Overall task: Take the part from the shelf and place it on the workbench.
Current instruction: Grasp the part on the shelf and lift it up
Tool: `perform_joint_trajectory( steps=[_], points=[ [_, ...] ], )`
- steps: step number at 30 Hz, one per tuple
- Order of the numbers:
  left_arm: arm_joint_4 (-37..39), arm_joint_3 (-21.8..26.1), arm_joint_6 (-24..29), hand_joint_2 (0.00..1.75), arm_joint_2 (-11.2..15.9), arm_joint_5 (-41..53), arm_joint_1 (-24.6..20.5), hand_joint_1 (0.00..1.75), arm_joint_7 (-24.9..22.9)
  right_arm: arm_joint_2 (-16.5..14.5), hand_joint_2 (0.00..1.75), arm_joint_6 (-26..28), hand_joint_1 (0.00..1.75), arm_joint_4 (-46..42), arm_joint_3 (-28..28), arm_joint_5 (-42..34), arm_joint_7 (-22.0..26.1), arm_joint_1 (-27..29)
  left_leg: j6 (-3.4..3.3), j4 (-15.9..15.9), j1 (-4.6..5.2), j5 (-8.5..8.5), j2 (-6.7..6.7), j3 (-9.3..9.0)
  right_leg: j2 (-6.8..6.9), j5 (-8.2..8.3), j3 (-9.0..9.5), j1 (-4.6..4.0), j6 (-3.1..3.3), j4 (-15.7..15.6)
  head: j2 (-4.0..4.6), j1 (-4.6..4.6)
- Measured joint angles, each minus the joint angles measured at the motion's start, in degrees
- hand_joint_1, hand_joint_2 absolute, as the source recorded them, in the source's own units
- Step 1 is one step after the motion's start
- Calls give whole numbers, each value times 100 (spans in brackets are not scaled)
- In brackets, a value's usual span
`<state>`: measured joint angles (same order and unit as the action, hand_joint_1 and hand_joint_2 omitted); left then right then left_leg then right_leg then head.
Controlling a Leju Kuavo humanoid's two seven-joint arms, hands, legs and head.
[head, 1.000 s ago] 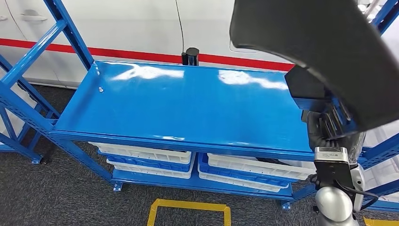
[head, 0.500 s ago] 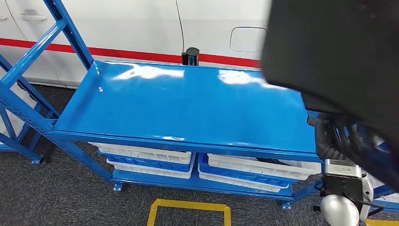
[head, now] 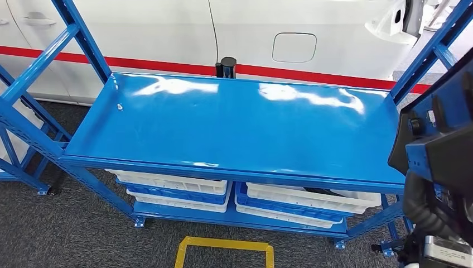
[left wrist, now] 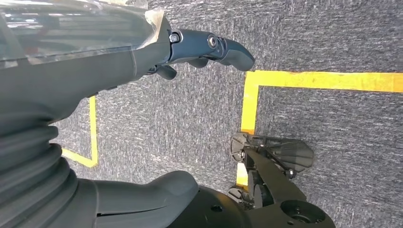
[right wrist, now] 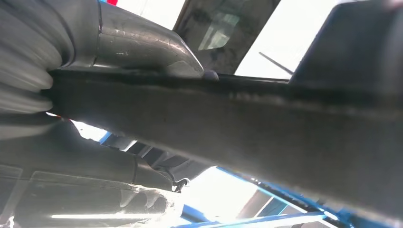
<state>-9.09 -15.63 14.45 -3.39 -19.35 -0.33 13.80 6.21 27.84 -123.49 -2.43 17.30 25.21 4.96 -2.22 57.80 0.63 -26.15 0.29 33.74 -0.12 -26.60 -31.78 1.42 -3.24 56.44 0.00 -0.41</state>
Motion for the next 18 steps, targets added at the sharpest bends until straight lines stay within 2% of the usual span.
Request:
perform_joint_trajectory(
  steps=[2, 4, 5, 7, 8, 9, 10, 12, 13, 14, 15, 18],
  points=[
    [-1, 0, 0, 175, -3, -1, -1, 0, 14, -10, 175, 9, 175, -44, 71, 34, -50, 80, -46, -39, -3, 31, -8, -21, -1, -3, -4, 17, -26, 11, 0, -2],
    [-2, 0, 0, 175, -8, -1, -6, 0, 39, -20, 175, 9, 175, -84, 149, 71, -121, 143, -100, -106, -38, 81, -25, -57, 0, -154, -115, 22, -15, 259, 0, 10],
    [-2, 0, 0, 175, -11, -1, -8, 0, 56, -23, 175, 5, 175, -96, 187, 83, -153, 170, -117, -128, -56, 97, -33, -70, 0, -308, -251, 25, 8, 561, 0, 26],
    [-2, 0, 0, 175, -15, 0, -12, 0, 82, -27, 175, -2, 175, -104, 257, 92, -191, 230, -122, -131, -61, 99, -37, -67, 1, -650, -612, 22, 37, 1364, 0, 54],
    [-2, 0, -1, 175, -17, 1, -11, 0, 91, -28, 175, -6, 175, -105, 286, 92, -203, 265, -120, -129, -63, 99, -38, -65, 1, -747, -737, 24, 22, 1646, 0, 58],
    [-2, 0, -2, 175, -17, 1, -11, 0, 93, -29, 175, -11, 175, -105, 309, 90, -210, 300, -113, -127, -68, 100, -38, -63, 2, -757, -761, 30, -14, 1720, 0, 58],
    [-2, 0, -8, 175, -18, 1, -10, 0, 94, -29, 175, -16, 175, -105, 324, 82, -219, 330, -99, -124, -77, 101, -36, -65, 4, -671, -657, 40, -67, 1537, 0, 60],
    [-2, 0, -38, 175, -17, 1, -13, 0, 97, -28, 175, -26, 175, -105, 340, 55, -232, 362, -41, -104, -95, 97, -27, -69, 16, -377, -215, 66, -167, 700, -1, 64],
    [-2, 0, -55, 175, -14, 3, -16, 0, 98, -26, 175, -30, 175, -106, 345, 37, -236, 375, 3, -84, -88, 85, -22, -69, 17, -256, -32, 67, -167, 339, -1, 67],
    [-2, 0, -70, 175, -10, 5, -18, 0, 100, -24, 175, -32, 175, -107, 354, 23, -237, 384, 46, -68, -78, 76, -18, -67, 16, -188, 78, 61, -133, 129, -1, 63],
    [-2, 0, -80, 175, -4, 8, -18, 0, 101, -23, 175, -35, 175, -108, 365, 11, -238, 393, 87, -59, -67, 73, -16, -66, 13, -164, 108, 46, -78, 71, -1, 58],
    [-2, 0, -96, 175, 3, 13, -17, 0, 102, -23, 175, -42, 175, -109, 399, -20, -239, 409, 184, -18, -96, 45, -14, -37, 5, -107, 90, 47, 76, 95, 0, 40]
  ],
)
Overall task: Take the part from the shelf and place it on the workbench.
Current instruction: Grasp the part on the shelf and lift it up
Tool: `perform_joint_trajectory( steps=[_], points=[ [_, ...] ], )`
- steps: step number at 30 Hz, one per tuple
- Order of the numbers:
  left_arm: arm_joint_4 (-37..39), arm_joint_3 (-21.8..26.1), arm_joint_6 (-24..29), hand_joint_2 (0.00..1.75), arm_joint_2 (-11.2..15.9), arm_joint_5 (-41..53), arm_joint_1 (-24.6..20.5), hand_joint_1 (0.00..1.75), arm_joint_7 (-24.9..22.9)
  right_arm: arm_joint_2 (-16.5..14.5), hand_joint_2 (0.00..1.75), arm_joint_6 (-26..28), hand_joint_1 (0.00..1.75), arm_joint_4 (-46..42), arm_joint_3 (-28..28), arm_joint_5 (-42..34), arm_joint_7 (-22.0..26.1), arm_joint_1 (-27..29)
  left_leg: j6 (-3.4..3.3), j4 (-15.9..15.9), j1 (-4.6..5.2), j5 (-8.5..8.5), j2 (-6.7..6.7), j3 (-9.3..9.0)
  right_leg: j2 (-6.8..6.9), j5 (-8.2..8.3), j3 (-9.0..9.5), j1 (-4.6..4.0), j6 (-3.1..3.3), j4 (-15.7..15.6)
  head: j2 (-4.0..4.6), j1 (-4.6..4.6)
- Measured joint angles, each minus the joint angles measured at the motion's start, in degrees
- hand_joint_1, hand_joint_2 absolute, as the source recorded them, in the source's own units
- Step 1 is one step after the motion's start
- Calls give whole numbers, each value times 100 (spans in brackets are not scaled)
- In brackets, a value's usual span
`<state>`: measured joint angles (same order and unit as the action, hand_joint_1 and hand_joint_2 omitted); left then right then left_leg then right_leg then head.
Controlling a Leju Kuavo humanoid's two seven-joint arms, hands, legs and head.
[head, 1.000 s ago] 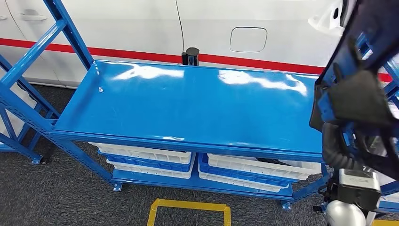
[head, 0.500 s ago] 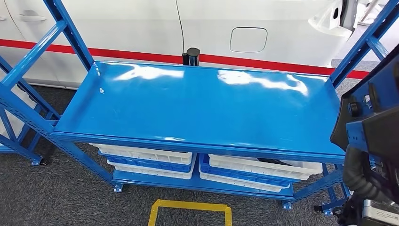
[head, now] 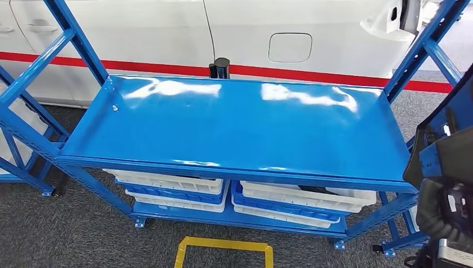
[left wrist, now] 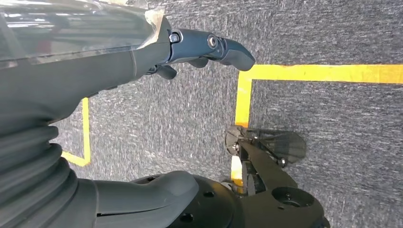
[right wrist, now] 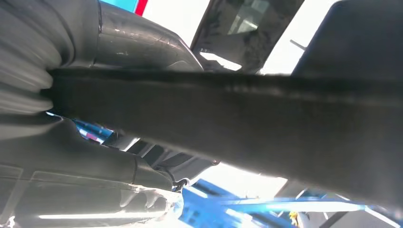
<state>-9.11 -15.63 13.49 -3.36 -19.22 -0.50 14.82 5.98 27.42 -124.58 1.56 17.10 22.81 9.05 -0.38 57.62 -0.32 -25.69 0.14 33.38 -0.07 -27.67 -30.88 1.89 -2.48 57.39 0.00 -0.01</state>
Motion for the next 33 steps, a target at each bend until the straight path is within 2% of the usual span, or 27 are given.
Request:
perform_joint_trajectory(
  steps=[1, 2, 4, 5, 6, 7, 8, 10, 11, 12, 15, 16, 17, 19, 20, 21, 22, 23, 24, 25, 26, 27, 30, 31, 33],
  points=[
    [0, -1, -2, 175, 2, 6, 0, 0, -1, -1, 175, -10, 175, 0, 8, -18, -3, 0, 28, 129, -13, -111, 0, 55, 3, 21, -15, 14, 47, -4, 0, -6],
    [0, -1, -5, 175, 3, 19, 0, 0, -2, 0, 175, -25, 175, 0, 16, -37, -8, -1, 53, 388, -22, -302, 1, 165, 8, 40, -33, 26, 87, -7, 0, -13],
    [0, -2, -10, 175, 2, 45, 2, 0, -5, -1, 175, -62, 175, 1, 26, -73, -20, -2, 91, 1170, -27, -759, 1, 490, 18, 68, -84, 9, 144, -4, 0, -23],
    [0, -2, -11, 175, 2, 55, 4, 0, -8, -2, 175, -74, 175, 3, 29, -84, -25, -2, 99, 1504, -28, -903, 1, 622, 21, 83, -110, -3, 160, -2, 0, -23],
    [0, -2, -13, 175, 3, 58, 6, 0, -9, -3, 175, -82, 175, 5, 30, -92, -28, -2, 96, 1651, -29, -935, 1, 662, 23, 96, -129, -14, 168, -1, 0, -24],
    [0, -2, -13, 175, 5, 61, 8, 0, -10, -4, 175, -86, 175, 8, 31, -97, -32, -2, 82, 1549, -28, -850, 1, 571, 22, 107, -141, -22, 169, 0, 0, -24],
    [0, -2, -13, 175, 8, 62, 8, 0, -11, -5, 175, -86, 175, 9, 32, -99, -33, -2, 58, 1227, -28, -684, 1, 367, 20, 117, -144, -28, 163, 0, 0, -24],
    [0, -2, -14, 175, 14, 65, -3, 0, -11, -6, 175, -86, 175, 9, 36, -100, -34, -3, -5, 379, -15, -377, 3, -137, 16, 133, -142, -52, 136, 5, 0, -24],
    [0, -3, -15, 175, 16, 67, -10, 0, -10, -6, 175, -87, 175, 9, 37, -101, -34, -7, -30, 106, -1, -308, 3, -286, 16, 143, -146, -68, 117, 8, 0, -21],
    [0, -3, -17, 175, 19, 73, -16, 0, -10, -7, 175, -89, 175, 9, 37, -102, -37, -12, -52, -27, 15, -290, 4, -348, 18, 156, -154, -82, 95, 9, 0, -21],
    [0, -4, -37, 175, 22, 101, -14, 0, -13, -8, 175, -98, 175, 10, 39, -109, -59, -22, -142, -96, 39, -220, -9, -317, 21, 185, -197, -87, 4, 7, 0, -21],
    [0, -3, -46, 175, 27, 106, -13, 0, -15, -8, 175, -99, 175, 13, 41, -115, -66, -20, -189, -130, 31, -173, -21, -306, 19, 117, -252, -90, -1, 97, 0, -12],
    [0, -3, -54, 175, 31, 108, -13, 0, -16, -4, 175, -99, 175, 19, 44, -124, -68, -18, -230, -163, 17, -127, -33, -289, 17, -14, -351, -99, 12, 302, 0, 2],
    [0, -2, -63, 175, 41, 107, -13, 0, -18, 1, 175, -99, 175, 40, 49, -143, -69, -14, -272, -173, 17, -66, -48, -229, 14, -403, -649, -98, 64, 1034, 0, 28],
    [0, -2, -66, 175, 42, 106, -9, 0, -20, 3, 175, -97, 175, 57, 53, -151, -69, -10, -274, -166, 23, -45, -52, -193, 13, -557, -778, -97, 64, 1398, 0, 34],
    [0, -2, -69, 175, 43, 105, -4, 0, -25, 3, 175, -95, 175, 75, 58, -157, -69, -5, -270, -158, 27, -26, -55, -162, 13, -638, -828, -94, 43, 1605, 0, 34],
    [0, -2, -70, 175, 43, 104, 1, 0, -32, 3, 175, -92, 175, 92, 63, -163, -69, -2, -263, -148, 27, -11, -55, -136, 14, -627, -759, -89, 1, 1576, 0, 35],
    [0, -2, -70, 175, 43, 104, 4, 0, -44, 4, 175, -90, 175, 106, 69, -173, -69, 0, -251, -136, 23, 1, -54, -117, 15, -532, -566, -79, -54, 1297, 0, 35],
    [0, -2, -69, 175, 43, 104, 6, 0, -56, 5, 175, -89, 175, 117, 73, -184, -69, 0, -235, -117, 21, 9, -51, -104, 16, -398, -291, -64, -108, 850, 0, 36],
    [0, -2, -69, 175, 47, 104, 5, 0, -69, 7, 175, -89, 175, 127, 74, -192, -69, -3, -213, -94, 32, 12, -46, -89, 13, -288, -45, -60, -134, 427, 0, 38],
    [0, -2, -68, 175, 51, 104, 3, 0, -79, 8, 175, -89, 175, 136, 75, -199, -69, -3, -189, -71, 45, 14, -42, -76, 7, -211, 119, -57, -126, 117, 0, 35],
    [0, -2, -68, 175, 56, 104, 2, 0, -85, 10, 175, -88, 175, 144, 78, -204, -68, -2, -162, -54, 60, 19, -38, -63, 2, -176, 193, -62, -98, -44, 0, 31],
    [1, -3, -67, 175, 66, 104, 10, 0, -98, 13, 175, -87, 175, 168, 83, -210, -67, 2, -68, -37, 49, 40, -26, -29, -2, -122, 159, -60, 30, -66, 0, 20],
    [2, -3, -66, 175, 69, 104, 14, 0, -101, 12, 175, -87, 175, 172, 83, -213, -67, 0, -33, 34, 35, -36, -20, 9, 3, -91, 147, -46, 80, -66, 0, 16],
    [2, -3, -66, 175, 73, 104, 19, 0, -101, 10, 175, -86, 175, 175, 83, -215, -67, -2, 29, 509, 12, -421, -9, 212, 17, -26, 101, -20, 167, -69, 0, -7]
  ],
)
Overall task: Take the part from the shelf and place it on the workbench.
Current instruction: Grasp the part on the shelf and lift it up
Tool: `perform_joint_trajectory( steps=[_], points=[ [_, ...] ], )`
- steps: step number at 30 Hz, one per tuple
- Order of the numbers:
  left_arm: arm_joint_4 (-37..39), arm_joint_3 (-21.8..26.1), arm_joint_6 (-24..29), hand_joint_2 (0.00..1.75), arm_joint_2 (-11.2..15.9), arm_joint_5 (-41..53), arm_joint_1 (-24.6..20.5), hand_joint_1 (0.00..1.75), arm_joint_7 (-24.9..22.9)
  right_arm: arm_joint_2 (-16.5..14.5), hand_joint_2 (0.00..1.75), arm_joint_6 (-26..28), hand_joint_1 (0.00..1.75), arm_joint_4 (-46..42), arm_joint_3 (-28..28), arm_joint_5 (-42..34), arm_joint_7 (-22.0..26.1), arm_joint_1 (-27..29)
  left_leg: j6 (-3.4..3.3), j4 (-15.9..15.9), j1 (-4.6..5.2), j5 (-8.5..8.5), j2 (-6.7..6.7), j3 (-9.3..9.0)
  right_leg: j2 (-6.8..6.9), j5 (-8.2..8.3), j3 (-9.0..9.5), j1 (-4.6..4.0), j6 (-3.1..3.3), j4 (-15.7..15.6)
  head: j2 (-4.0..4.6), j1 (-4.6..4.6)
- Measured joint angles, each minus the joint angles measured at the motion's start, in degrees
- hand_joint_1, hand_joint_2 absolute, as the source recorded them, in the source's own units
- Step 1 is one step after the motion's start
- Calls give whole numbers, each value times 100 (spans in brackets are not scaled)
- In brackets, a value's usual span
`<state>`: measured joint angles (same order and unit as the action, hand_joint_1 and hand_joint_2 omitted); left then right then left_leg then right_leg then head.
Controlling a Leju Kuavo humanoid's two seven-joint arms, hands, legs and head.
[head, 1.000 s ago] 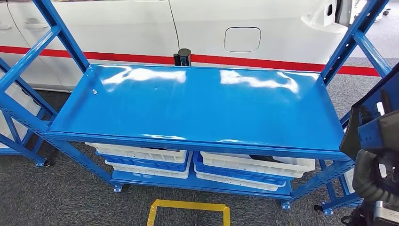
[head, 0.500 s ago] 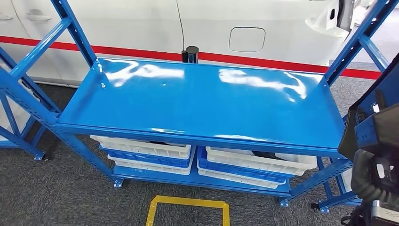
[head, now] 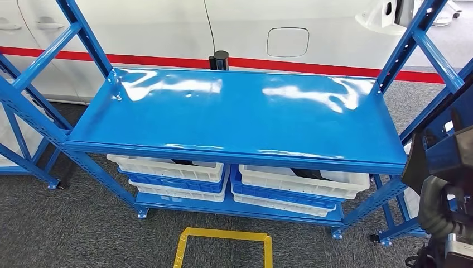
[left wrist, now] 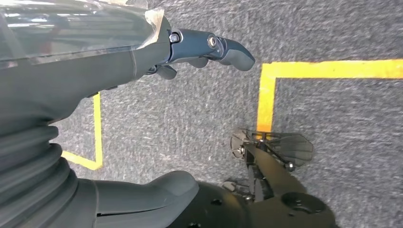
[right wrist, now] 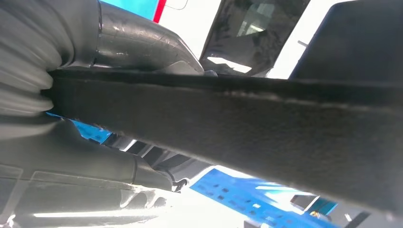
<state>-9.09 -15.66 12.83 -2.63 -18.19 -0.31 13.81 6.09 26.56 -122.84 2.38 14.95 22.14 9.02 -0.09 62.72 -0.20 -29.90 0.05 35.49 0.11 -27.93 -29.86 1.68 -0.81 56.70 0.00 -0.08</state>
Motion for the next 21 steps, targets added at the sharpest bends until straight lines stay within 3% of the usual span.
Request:
perform_joint_trajectory(
  steps=[2, 3, 4, 5, 7, 9, 13, 15, 17, 18, 19, 20, 21],
  points=[
    [0, -1, 0, 175, -2, 0, 2, 0, 0, -2, 175, -1, 175, 5, 0, 0, 0, 2, 41, 780, -10, -446, 1, 297, 8, 55, -80, -11, 34, 5, 0, -17],
    [0, -2, 0, 175, -2, -1, 4, 0, 0, -2, 175, -1, 175, 12, 0, 0, 0, 2, 47, 1041, -13, -546, 1, 376, 9, 76, -113, -18, 30, 8, 0, -17],
    [0, -2, 0, 175, -1, -1, 8, 0, 0, -3, 175, -2, 175, 18, 0, 0, 0, 3, 43, 1088, -15, -533, 1, 347, 9, 95, -138, -22, 22, 10, 0, -17],
    [0, -2, 0, 175, 1, -2, 10, 0, 0, -3, 175, -2, 175, 23, 0, 1, 0, 3, 29, 885, -17, -414, 2, 192, 8, 110, -153, -24, 9, 12, 0, -19],
    [0, -2, 0, 175, 4, -2, 7, 0, 0, -3, 175, -1, 175, 26, 0, 1, 0, 3, -24, 48, -15, -91, 11, -330, 5, 131, -165, -30, -25, 18, 0, -20],
    [0, -2, 5, 175, 8, -3, -1, 0, 0, -3, 175, 0, 175, 26, 1, 0, 0, -2, -77, -529, 6, 67, 18, -651, 7, 161, -183, -60, -74, 28, 0, -15],
    [0, -1, 95, 175, -8, -33, -1, 0, -6, 1, 175, -2, 175, 35, -1, -4, 0, -12, -220, -655, 37, 189, -5, -616, 11, 181, -273, -69, -200, 76, 0, -10],
    [0, 1, 126, 175, -18, -40, -11, 0, -8, 7, 175, -2, 175, 51, 3, -12, 3, -21, -306, -706, 19, 292, -34, -545, 5, -93, -465, -77, -175, 450, 0, 16],
    [0, 1, 130, 175, -20, -43, -19, 0, -9, 8, 175, -1, 175, 82, 4, -19, 10, -28, -341, -701, 38, 365, -48, -437, 1, -506, -734, -77, -131, 1195, 0, 41],
    [0, 1, 124, 175, -22, -43, -18, 0, -9, 7, 175, 1, 175, 100, 4, -23, 13, -29, -339, -693, 46, 399, -53, -383, 1, -637, -813, -76, -140, 1499, 0, 43],
    [0, 1, 114, 175, -21, -42, -16, 0, -9, 5, 175, 1, 175, 117, 2, -25, 15, -29, -338, -680, 52, 429, -56, -331, 1, -685, -797, -75, -172, 1622, 0, 42],
    [0, 1, 106, 175, -17, -40, -15, 0, -9, 4, 175, 2, 175, 130, 1, -27, 15, -30, -330, -664, 53, 455, -57, -284, 2, -642, -669, -73, -218, 1510, 0, 43],
    [0, 1, 98, 175, -11, -39, -15, 0, -9, 4, 175, 3, 175, 138, 1, -28, 16, -33, -317, -644, 51, 476, -55, -244, 2, -536, -425, -67, -270, 1168, 0, 43]
  ],
)
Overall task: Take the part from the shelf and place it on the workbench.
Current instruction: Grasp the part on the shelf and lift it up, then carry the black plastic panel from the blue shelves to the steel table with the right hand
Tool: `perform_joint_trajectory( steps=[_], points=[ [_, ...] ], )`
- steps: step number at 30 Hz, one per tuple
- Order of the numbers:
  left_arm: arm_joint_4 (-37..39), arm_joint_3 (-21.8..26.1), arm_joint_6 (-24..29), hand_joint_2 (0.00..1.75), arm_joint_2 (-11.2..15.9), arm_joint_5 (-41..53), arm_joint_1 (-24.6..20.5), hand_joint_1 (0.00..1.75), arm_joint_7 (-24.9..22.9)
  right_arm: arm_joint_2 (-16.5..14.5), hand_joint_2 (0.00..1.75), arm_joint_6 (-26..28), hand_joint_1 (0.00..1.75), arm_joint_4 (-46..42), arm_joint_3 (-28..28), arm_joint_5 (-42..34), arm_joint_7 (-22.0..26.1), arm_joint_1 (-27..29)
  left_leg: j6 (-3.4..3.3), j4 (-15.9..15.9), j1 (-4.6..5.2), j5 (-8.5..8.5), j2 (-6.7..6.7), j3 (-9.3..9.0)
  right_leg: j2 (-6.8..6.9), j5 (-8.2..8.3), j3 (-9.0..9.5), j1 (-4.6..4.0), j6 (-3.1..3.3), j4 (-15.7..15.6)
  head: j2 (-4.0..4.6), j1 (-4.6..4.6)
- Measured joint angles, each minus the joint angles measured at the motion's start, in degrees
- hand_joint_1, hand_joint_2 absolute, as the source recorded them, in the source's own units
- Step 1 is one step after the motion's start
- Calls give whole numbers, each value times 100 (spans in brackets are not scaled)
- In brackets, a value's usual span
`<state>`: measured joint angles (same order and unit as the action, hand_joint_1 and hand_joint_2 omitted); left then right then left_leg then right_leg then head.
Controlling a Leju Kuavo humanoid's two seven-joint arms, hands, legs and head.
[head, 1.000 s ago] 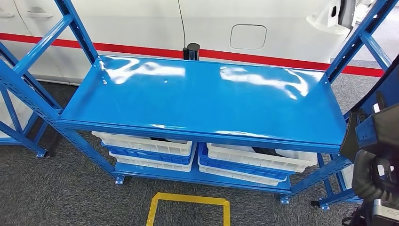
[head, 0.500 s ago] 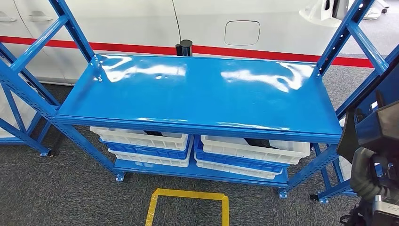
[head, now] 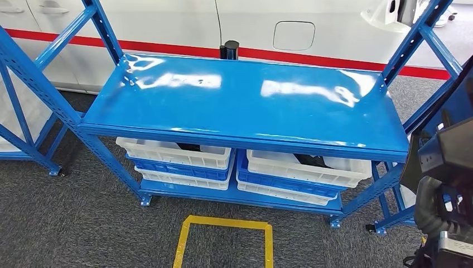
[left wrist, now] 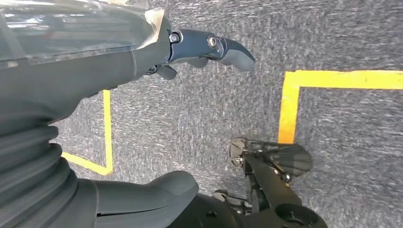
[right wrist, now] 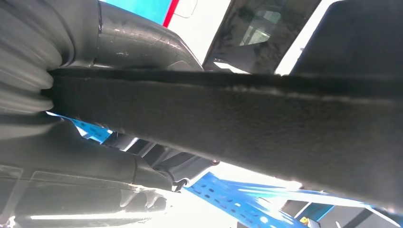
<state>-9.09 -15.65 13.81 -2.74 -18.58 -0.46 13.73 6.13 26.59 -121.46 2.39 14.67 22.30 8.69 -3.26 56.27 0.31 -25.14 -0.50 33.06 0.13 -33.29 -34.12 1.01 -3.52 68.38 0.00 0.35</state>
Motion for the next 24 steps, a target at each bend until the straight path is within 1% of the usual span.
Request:
perform_joint_trajectory(
  steps=[1, 2, 3, 4, 5, 6, 7, 8, 9, 10, 11, 12, 13, 14, 15, 16, 17, 18, 19, 20, 21, 22, 23, 24],
  points=[
    [0, 0, -4, 175, 7, 0, -1, 0, 0, -1, 175, 1, 175, 4, -1, 1, 1, -9, 18, 25, 1, 19, 2, 34, 1, 90, 299, 9, -34, -473, 0, 1],
    [0, 0, -12, 175, 14, 0, -1, 0, 0, -2, 175, 3, 175, 8, -3, 3, 1, -19, 45, 47, 8, 38, 6, 65, -9, 180, 549, 0, -36, -851, 0, -1],
    [0, 0, -26, 175, 24, 0, -1, 0, 0, -4, 175, 8, 175, 10, -4, 6, 2, -30, 75, 68, 18, 59, 10, 84, -22, 237, 714, -9, -20, -1115, 0, -5],
    [0, 0, -43, 175, 32, -1, -1, 0, 0, -5, 175, 14, 175, 16, -6, 11, 3, -41, 107, 88, 29, 84, 14, 101, -36, 252, 762, -23, 22, -1228, 0, -8],
    [0, 0, -68, 175, 38, -4, -1, 0, -1, -7, 175, 19, 175, 22, -9, 16, 3, -45, 136, 92, 37, 115, 19, 114, -50, 284, 732, -41, 64, -1202, 0, -16],
    [1, 1, -86, 175, 45, -12, 4, 0, -1, -9, 175, 22, 175, 31, -10, 20, 3, -48, 160, 101, 39, 135, 27, 133, -52, 302, 688, -19, 107, -1207, 0, -21],
    [1, 3, -97, 175, 49, -29, 8, 0, -1, -10, 175, 23, 175, 40, -12, 23, 2, -53, 190, 131, 31, 105, 38, 163, -48, 326, 651, 3, 157, -1211, 0, -28],
    [1, 5, -100, 175, 51, -50, 14, 0, -1, -13, 175, 23, 175, 50, -14, 24, 1, -55, 221, 224, 21, -15, 49, 211, -39, 365, 613, 25, 210, -1212, 0, -38],
    [1, 7, -96, 175, 51, -68, 21, 0, 1, -15, 175, 23, 175, 59, -14, 23, 0, -59, 254, 424, 9, -226, 59, 290, -30, 408, 575, 47, 263, -1217, 0, -44],
    [0, 8, -91, 175, 46, -80, 22, 0, 2, -15, 175, 22, 175, 66, -14, 22, -1, -63, 286, 731, -6, -496, 64, 394, -20, 452, 533, 41, 302, -1215, 0, -52],
    [0, 9, -86, 175, 40, -85, 24, 0, 3, -16, 175, 22, 175, 73, -14, 21, -1, -63, 309, 1112, -18, -756, 64, 516, -14, 498, 478, 33, 328, -1212, 0, -55],
    [0, 9, -81, 175, 33, -85, 24, 0, 5, -17, 175, 21, 175, 81, -14, 19, -1, -63, 324, 1458, -29, -929, 65, 611, -11, 544, 427, 22, 335, -1208, 0, -57],
    [0, 9, -77, 175, 28, -85, 24, 0, 6, -17, 175, 21, 175, 89, -15, 17, -1, -62, 330, 1666, -38, -988, 64, 632, -9, 589, 369, 13, 332, -1203, 0, -57],
    [0, 9, -70, 175, 25, -85, 24, 0, 7, -18, 175, 21, 175, 97, -15, 17, -1, -62, 324, 1660, -44, -934, 64, 543, -10, 630, 311, 6, 323, -1197, 0, -58],
    [0, 9, -63, 175, 22, -85, 23, 0, 7, -18, 175, 21, 175, 102, -15, 17, -1, -62, 306, 1424, -46, -801, 65, 337, -11, 664, 266, 0, 310, -1192, 0, -61],
    [-1, 9, -59, 175, 22, -85, 20, 0, 7, -18, 175, 21, 175, 104, -15, 17, -1, -62, 273, 1023, -44, -651, 69, 44, -12, 692, 235, -3, 296, -1187, 0, -61],
    [-1, 9, -55, 175, 25, -85, 13, 0, 7, -19, 175, 22, 175, 105, -15, 17, -1, -61, 232, 580, -37, -553, 77, -257, -13, 718, 212, -14, 276, -1182, 0, -61],
    [-2, 10, -54, 175, 26, -85, 6, 0, 7, -19, 175, 21, 175, 106, -14, 16, -1, -64, 197, 234, -27, -497, 81, -481, -10, 747, 197, -23, 247, -1181, 0, -57],
    [-2, 10, -53, 175, 28, -85, 1, 0, 8, -19, 175, 21, 175, 106, -15, 16, -1, -71, 166, 20, -10, -483, 84, -607, -6, 776, 186, -29, 217, -1180, 0, -55],
    [-2, 11, -52, 175, 29, -86, -2, 0, 9, -20, 175, 21, 175, 107, -15, 15, -1, -76, 141, -63, 11, -484, 83, -638, -1, 810, 174, -30, 175, -1185, 0, -55],
    [-2, 11, -51, 175, 26, -86, 0, 0, 10, -21, 175, 21, 175, 107, -15, 15, -1, -83, 112, -82, 23, -448, 75, -606, 2, 847, 162, -29, 130, -1195, 0, -55],
    [-2, 11, -50, 175, 20, -87, 1, 0, 11, -21, 175, 21, 175, 108, -15, 15, -1, -87, 76, -110, 23, -399, 60, -576, 4, 849, 140, -26, 99, -1179, 0, -61],
    [-2, 11, -49, 175, 15, -87, 1, 0, 11, -20, 175, 22, 175, 108, -14, 15, -1, -88, 29, -139, 17, -339, 41, -535, 3, 781, 83, -27, 91, -1105, 0, -58],
    [-2, 13, -47, 175, 10, -87, 0, 0, 11, -16, 175, 22, 175, 109, -11, 15, -1, -89, -12, -167, 4, -272, 22, -480, 1, 630, -8, -31, 107, -926, -1, -48]
  ],
)
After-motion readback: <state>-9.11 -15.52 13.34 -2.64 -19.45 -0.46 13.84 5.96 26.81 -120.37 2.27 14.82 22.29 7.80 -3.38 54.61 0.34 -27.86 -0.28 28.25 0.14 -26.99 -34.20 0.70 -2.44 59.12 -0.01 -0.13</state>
